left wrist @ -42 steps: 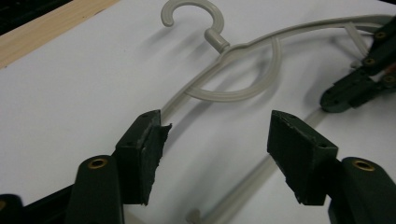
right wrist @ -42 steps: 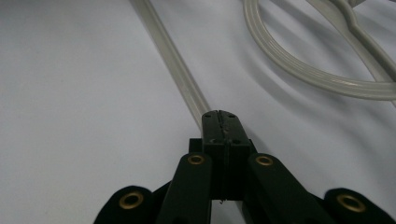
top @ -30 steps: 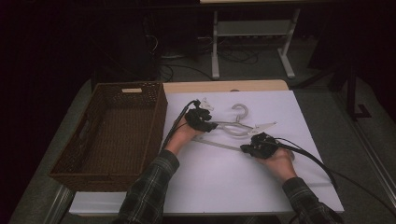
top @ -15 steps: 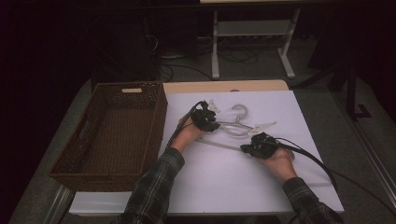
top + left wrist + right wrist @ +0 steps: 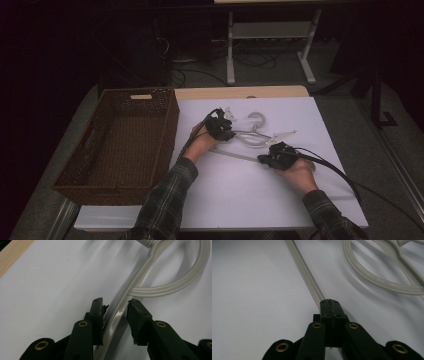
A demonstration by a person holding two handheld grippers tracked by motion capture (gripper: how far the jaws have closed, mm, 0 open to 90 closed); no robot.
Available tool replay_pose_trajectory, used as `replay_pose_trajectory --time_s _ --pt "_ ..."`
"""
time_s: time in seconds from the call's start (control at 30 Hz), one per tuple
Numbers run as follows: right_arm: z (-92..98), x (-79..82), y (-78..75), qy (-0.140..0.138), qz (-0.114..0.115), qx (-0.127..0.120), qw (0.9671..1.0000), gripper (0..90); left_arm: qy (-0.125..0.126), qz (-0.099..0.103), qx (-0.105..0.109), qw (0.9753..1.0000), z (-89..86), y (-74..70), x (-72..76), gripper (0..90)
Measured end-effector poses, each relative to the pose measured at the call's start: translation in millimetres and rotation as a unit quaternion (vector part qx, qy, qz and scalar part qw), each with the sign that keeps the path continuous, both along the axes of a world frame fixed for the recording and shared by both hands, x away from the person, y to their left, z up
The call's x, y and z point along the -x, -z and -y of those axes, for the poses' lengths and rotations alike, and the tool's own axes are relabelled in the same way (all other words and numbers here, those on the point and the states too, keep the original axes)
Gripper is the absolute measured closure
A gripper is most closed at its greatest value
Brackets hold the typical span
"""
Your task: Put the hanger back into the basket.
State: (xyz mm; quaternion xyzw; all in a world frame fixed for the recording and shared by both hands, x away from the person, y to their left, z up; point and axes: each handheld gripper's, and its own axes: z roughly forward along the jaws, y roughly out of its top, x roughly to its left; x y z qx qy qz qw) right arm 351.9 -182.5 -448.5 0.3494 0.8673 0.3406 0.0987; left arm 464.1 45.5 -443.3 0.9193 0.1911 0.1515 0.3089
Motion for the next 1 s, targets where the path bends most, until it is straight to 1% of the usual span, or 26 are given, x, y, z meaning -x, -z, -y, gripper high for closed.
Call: replay_pose_trajectory --time_s 0.07,0.27,0.43,0.47,0.53,0.57,0.6,0.63,0.7,0.73,0.8,0.9,1.0 --pt "0.1 -0.2 -0.1 -0.002 0.000 0.001 1.0000 89.7 0.006 0.008 -0.002 0.9999 -0.8 -2.2 1.5 67.9" --pt "0.3 -0.5 -0.3 -0.003 0.000 0.001 1.0000 89.7 0.016 0.018 -0.010 0.9997 -1.9 -5.8 3.6 69.2" --pt "0.7 -0.5 -0.9 -0.004 -0.001 0.001 1.0000 89.6 0.025 0.023 -0.017 0.9993 -3.6 -6.9 5.6 71.0" --pt "0.7 -0.2 -1.4 -0.002 0.000 -0.001 1.0000 89.6 0.027 0.021 -0.018 0.9993 -4.0 -6.6 6.1 71.6" --pt "1.6 -0.6 -2.4 -0.003 0.004 -0.002 1.0000 89.5 0.033 0.016 -0.026 0.9990 -4.9 -4.5 7.5 74.9" --pt "2.1 -0.8 -2.5 -0.002 0.003 -0.003 1.0000 88.9 0.032 0.015 -0.026 0.9990 -5.1 -3.7 7.8 80.1" --pt "2.2 -0.9 -2.5 -0.003 0.002 -0.005 1.0000 88.1 0.028 0.011 -0.021 0.9993 -5.6 -2.9 7.9 81.9" --pt "2.1 -0.7 -2.7 -0.002 0.003 -0.007 1.0000 87.1 0.017 0.006 -0.007 0.9998 -7.1 -2.0 7.4 81.3" --pt "2.2 -0.4 -4.2 -0.003 0.004 -0.012 0.9999 86.1 0.010 -0.002 0.009 0.9999 -11.5 -1.6 5.7 81.6" --pt "3.2 0.2 -6.7 -0.002 0.008 -0.018 0.9998 85.0 0.009 -0.004 0.014 0.9999 -13.0 -1.3 5.3 82.1" --pt "3.8 0.4 -8.0 -0.002 0.010 -0.022 0.9997 84.4 0.008 -0.009 0.017 0.9998 -15.0 -1.6 5.7 82.2" --pt "5.5 1.4 -11.9 0.000 0.013 -0.034 0.9994 82.4 0.003 -0.013 0.028 0.9995 -16.3 -3.9 7.7 82.4" --pt "7.1 2.6 -15.7 0.001 0.018 -0.047 0.9987 78.9 0.001 -0.013 0.033 0.9994 -16.9 -7.5 10.1 82.5"
